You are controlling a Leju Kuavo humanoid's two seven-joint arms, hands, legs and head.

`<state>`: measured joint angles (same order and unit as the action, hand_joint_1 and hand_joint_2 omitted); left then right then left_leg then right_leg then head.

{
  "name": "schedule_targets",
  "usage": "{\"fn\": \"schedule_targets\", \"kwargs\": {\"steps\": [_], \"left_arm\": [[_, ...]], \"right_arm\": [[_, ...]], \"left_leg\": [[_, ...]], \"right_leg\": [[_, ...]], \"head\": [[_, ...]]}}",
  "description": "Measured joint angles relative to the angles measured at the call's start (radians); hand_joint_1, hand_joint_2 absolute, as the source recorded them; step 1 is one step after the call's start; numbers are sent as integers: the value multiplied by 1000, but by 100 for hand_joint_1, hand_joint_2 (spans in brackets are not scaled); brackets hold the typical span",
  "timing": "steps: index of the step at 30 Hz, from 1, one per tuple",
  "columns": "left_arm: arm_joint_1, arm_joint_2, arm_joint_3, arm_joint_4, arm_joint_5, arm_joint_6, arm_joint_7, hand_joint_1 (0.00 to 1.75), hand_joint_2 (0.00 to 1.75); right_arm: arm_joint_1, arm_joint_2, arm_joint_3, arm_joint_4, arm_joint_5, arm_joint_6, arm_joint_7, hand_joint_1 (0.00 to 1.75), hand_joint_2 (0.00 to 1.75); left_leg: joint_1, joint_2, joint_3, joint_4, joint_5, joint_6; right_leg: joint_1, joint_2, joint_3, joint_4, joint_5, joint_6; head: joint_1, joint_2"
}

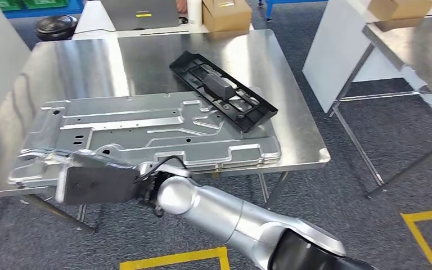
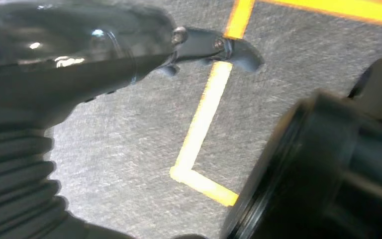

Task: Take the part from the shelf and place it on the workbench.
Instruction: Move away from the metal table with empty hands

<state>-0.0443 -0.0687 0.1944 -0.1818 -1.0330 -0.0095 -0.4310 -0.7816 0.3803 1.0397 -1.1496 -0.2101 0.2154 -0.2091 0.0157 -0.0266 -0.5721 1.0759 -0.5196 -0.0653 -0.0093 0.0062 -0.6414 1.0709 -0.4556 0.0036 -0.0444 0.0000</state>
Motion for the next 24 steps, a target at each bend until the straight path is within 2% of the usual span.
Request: {"fn": "schedule_targets", "kwargs": {"steps": [1,2,3,4,6,8,9,10,11,13,14,15,16,17,19,20,21,23,24], "left_arm": [[1,0,1,0,2,2,0,0,0],[2,1,2,1,3,5,1,0,0],[4,0,3,1,5,7,2,0,0],[5,0,5,1,6,9,4,0,0],[6,0,7,1,7,11,8,0,0],[8,0,9,2,7,12,13,0,0],[9,0,9,2,7,12,16,0,0],[9,0,10,3,7,12,19,0,0],[10,0,10,4,6,12,23,0,0],[10,-3,10,4,2,15,33,0,0],[11,-5,10,5,-1,18,38,0,0],[11,-6,10,5,-3,20,41,0,0],[11,-7,10,5,-6,23,45,0,0],[11,-6,10,5,-9,25,47,0,0],[12,-4,10,5,-15,30,50,0,0],[12,-4,10,5,-18,34,51,0,0],[12,-3,10,5,-20,37,50,0,0],[12,-3,10,5,-28,50,48,0,0],[12,-3,9,5,-38,59,47,0,0]], "right_arm": [[11,-2,7,-29,2,1,-1,0,0],[22,-4,14,-56,5,2,-1,0,0],[31,-7,20,-77,7,3,-2,0,0],[38,-10,25,-95,9,3,-2,0,0],[48,-18,32,-126,11,3,-3,0,0],[59,-24,37,-144,9,4,-7,0,0],[65,-27,39,-150,7,4,-10,0,0],[72,-30,41,-155,4,5,-14,0,0],[77,-33,43,-160,1,6,-17,0,0],[83,-36,44,-172,-5,8,-21,0,0],[85,-36,44,-177,-8,8,-23,0,0],[89,-36,44,-181,-12,8,-25,0,0],[93,-37,44,-183,-17,8,-27,0,0],[99,-38,43,-184,-23,9,-28,0,0],[111,-39,39,-184,-35,10,-31,0,0],[115,-39,38,-183,-40,11,-32,0,0],[121,-40,36,-182,-44,11,-36,0,0],[136,-46,34,-173,-46,11,-50,0,0],[146,-49,33,-167,-46,11,-60,0,0]], "left_leg": [[-4,-5,-4,1,1,12],[-6,-5,-9,3,4,27],[-6,-4,-13,3,9,36],[-6,-2,-18,2,14,45],[-6,0,-31,1,24,60],[-10,3,-45,1,34,68],[-14,3,-51,1,38,70],[-18,4,-56,1,42,72],[-22,4,-60,1,46,73],[-28,3,-63,0,53,74],[-30,3,-65,0,56,72],[-29,4,-66,-1,60,69],[-28,4,-67,-3,64,65],[-27,3,-68,-6,70,61],[-29,3,-72,-3,65,53],[-31,3,-79,16,45,50],[-31,3,-93,57,13,47],[-31,3,-126,174,-60,38],[-30,3,-134,218,-80,33]], "right_leg": [[4,1,-5,2,3,3],[1,1,-7,1,7,5],[0,1,-9,2,6,7],[-1,1,-15,13,-7,9],[-2,0,-46,91,-69,13],[-1,0,-88,218,-141,13],[1,0,-95,259,-159,11],[4,0,-86,264,-158,7],[10,0,-57,231,-142,0],[29,1,29,97,-96,-28],[38,1,63,37,-82,-40],[44,3,82,-2,-75,-47],[47,4,87,-19,-76,-48],[46,5,87,-24,-70,-45],[33,2,87,-39,-53,-43],[26,0,86,-47,-43,-44],[21,-2,83,-52,-35,-44],[20,-5,71,-52,-24,-46],[19,-6,65,-51,-19,-44]], "head": [[2,0],[7,0],[12,0],[15,0],[27,0],[42,0],[48,0],[53,0],[57,0],[62,0],[61,0],[60,0],[59,0],[60,0],[59,0],[54,0],[47,0],[34,0],[31,0]]}}
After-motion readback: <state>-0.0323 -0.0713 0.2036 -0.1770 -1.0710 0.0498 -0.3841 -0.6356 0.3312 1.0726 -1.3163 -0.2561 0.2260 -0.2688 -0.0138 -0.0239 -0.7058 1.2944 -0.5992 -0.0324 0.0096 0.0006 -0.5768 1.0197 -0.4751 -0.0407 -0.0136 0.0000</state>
